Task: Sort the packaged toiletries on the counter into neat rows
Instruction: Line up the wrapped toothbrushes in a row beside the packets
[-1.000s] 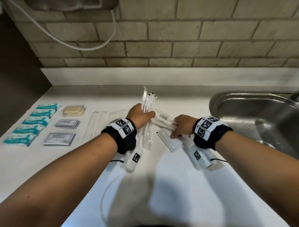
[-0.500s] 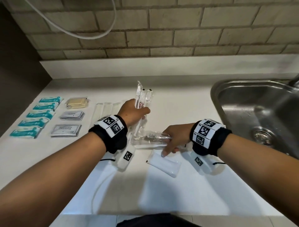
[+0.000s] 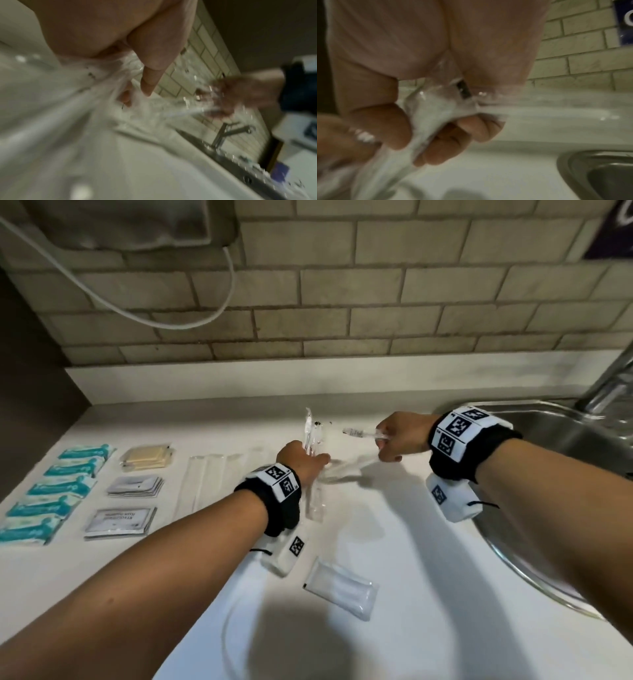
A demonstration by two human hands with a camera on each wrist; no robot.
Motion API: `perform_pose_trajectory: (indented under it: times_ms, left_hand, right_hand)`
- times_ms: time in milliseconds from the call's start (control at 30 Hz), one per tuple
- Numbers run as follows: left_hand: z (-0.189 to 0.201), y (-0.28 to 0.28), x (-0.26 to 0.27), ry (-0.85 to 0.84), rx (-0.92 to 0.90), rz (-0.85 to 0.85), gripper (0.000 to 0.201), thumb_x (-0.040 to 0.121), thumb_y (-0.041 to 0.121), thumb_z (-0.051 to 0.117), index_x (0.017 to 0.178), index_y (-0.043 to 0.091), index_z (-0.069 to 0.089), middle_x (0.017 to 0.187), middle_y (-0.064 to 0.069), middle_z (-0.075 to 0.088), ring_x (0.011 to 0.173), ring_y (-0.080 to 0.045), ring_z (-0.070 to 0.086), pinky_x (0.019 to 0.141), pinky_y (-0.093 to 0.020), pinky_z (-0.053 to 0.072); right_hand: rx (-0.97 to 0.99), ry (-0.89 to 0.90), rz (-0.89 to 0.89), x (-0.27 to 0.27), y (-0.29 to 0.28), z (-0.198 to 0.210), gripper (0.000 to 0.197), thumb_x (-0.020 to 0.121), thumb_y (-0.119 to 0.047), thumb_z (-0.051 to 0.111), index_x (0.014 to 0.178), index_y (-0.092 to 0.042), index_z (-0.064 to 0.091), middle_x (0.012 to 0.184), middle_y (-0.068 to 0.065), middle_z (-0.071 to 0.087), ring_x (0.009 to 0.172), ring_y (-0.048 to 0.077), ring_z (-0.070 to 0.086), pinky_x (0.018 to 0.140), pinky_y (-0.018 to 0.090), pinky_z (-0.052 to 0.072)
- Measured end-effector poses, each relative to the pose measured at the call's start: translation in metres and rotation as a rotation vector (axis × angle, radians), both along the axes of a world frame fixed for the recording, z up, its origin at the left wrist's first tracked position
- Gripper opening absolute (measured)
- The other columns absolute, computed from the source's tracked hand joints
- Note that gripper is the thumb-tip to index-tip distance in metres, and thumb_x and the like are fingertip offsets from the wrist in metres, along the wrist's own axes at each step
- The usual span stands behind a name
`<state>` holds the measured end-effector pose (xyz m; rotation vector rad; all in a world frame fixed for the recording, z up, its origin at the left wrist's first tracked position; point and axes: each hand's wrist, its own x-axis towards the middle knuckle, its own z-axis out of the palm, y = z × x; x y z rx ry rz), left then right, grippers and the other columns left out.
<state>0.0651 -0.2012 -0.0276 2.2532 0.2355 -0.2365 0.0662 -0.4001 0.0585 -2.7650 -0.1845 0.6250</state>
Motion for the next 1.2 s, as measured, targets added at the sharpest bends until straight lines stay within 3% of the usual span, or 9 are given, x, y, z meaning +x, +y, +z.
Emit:
perform_pose_trajectory:
  times_ms: [300, 467, 567, 700, 767, 900, 967, 1033, 1200]
  left_hand:
    - [-0.004, -0.014, 0.011, 0.036, 0.179, -0.082, 0.050, 0.095, 0.046, 0.049, 0.093, -0.001, 0.065, 0.088, -0.015, 0.063, 0.079, -0.031, 0.059, 0.065, -0.029, 0.038]
    - [-0.010, -0.001, 0.013, 0.098, 0.065, -0.012, 0.038, 0.080, 0.040, 0.066, 0.083, 0.003, 0.067, 0.082, -0.016, 0.071, 0.081, -0.035, 0.070, 0.067, -0.036, 0.053]
    - [-0.014, 0.000, 0.007, 0.130, 0.033, -0.012, 0.038, 0.071, 0.040, 0.070, 0.076, 0.002, 0.066, 0.077, -0.018, 0.071, 0.079, -0.037, 0.072, 0.064, -0.035, 0.055]
    - [-0.008, 0.001, 0.002, 0.090, 0.086, -0.018, 0.037, 0.079, 0.042, 0.072, 0.083, 0.005, 0.066, 0.081, -0.011, 0.069, 0.077, -0.030, 0.067, 0.064, -0.030, 0.049]
    - [-0.001, 0.004, 0.003, 0.027, 0.037, 0.035, 0.039, 0.082, 0.043, 0.070, 0.093, 0.005, 0.067, 0.089, -0.010, 0.070, 0.084, -0.028, 0.067, 0.067, -0.029, 0.049]
    - [0.017, 0.001, 0.006, -0.159, -0.185, 0.115, 0.036, 0.087, 0.037, 0.066, 0.095, 0.002, 0.069, 0.092, -0.014, 0.073, 0.087, -0.032, 0.069, 0.082, -0.041, 0.057]
    - [0.026, -0.006, 0.003, -0.193, -0.288, 0.122, 0.032, 0.090, 0.033, 0.064, 0.101, 0.003, 0.066, 0.094, -0.014, 0.073, 0.077, -0.026, 0.070, 0.070, -0.036, 0.058]
    - [0.031, -0.011, 0.001, -0.210, -0.360, 0.121, 0.031, 0.091, 0.031, 0.064, 0.106, 0.004, 0.063, 0.093, -0.010, 0.073, 0.065, -0.015, 0.067, 0.053, -0.027, 0.051]
    - [0.038, -0.004, -0.004, -0.272, -0.433, 0.124, 0.029, 0.083, 0.022, 0.074, 0.104, 0.006, 0.061, 0.084, -0.005, 0.068, 0.060, -0.012, 0.060, 0.056, -0.022, 0.046]
  right_hand:
    - [-0.008, -0.184, -0.118, 0.025, 0.012, -0.010, 0.012, 0.074, -0.016, 0.066, 0.076, -0.009, 0.056, 0.073, 0.006, 0.056, 0.066, 0.026, 0.052, 0.050, 0.021, 0.035]
    - [0.027, -0.250, -0.184, 0.035, 0.014, -0.008, 0.016, 0.076, -0.019, 0.065, 0.069, -0.014, 0.051, 0.066, 0.002, 0.053, 0.057, 0.020, 0.050, 0.049, 0.021, 0.035]
    - [0.092, -0.284, -0.239, 0.034, 0.011, -0.006, 0.017, 0.077, -0.019, 0.062, 0.067, -0.016, 0.049, 0.067, 0.002, 0.053, 0.058, 0.020, 0.050, 0.050, 0.023, 0.037]
    - [0.156, -0.278, -0.213, 0.024, 0.017, -0.012, 0.020, 0.079, -0.021, 0.062, 0.067, -0.017, 0.047, 0.065, 0.000, 0.050, 0.058, 0.018, 0.047, 0.050, 0.023, 0.034]
    - [0.237, -0.247, -0.225, 0.019, 0.021, -0.018, 0.023, 0.079, -0.021, 0.063, 0.066, -0.017, 0.045, 0.064, 0.000, 0.049, 0.057, 0.018, 0.046, 0.050, 0.024, 0.034]
    - [0.521, -0.203, -0.297, 0.014, 0.030, -0.030, 0.025, 0.080, -0.015, 0.066, 0.067, -0.016, 0.044, 0.061, 0.003, 0.050, 0.051, 0.019, 0.047, 0.049, 0.024, 0.040]
    - [0.619, -0.175, -0.284, 0.009, 0.035, -0.032, 0.024, 0.081, -0.014, 0.066, 0.070, -0.015, 0.046, 0.061, 0.003, 0.053, 0.051, 0.018, 0.049, 0.045, 0.022, 0.041]
    - [0.689, -0.118, -0.231, 0.002, 0.038, -0.031, 0.023, 0.082, -0.013, 0.067, 0.071, -0.015, 0.047, 0.061, 0.003, 0.056, 0.051, 0.015, 0.049, 0.043, 0.019, 0.039]
    - [0.811, 0.017, -0.215, -0.007, 0.039, -0.029, 0.013, 0.090, -0.024, 0.057, 0.085, -0.012, 0.056, 0.082, 0.007, 0.064, 0.056, 0.015, 0.048, 0.049, 0.024, 0.033]
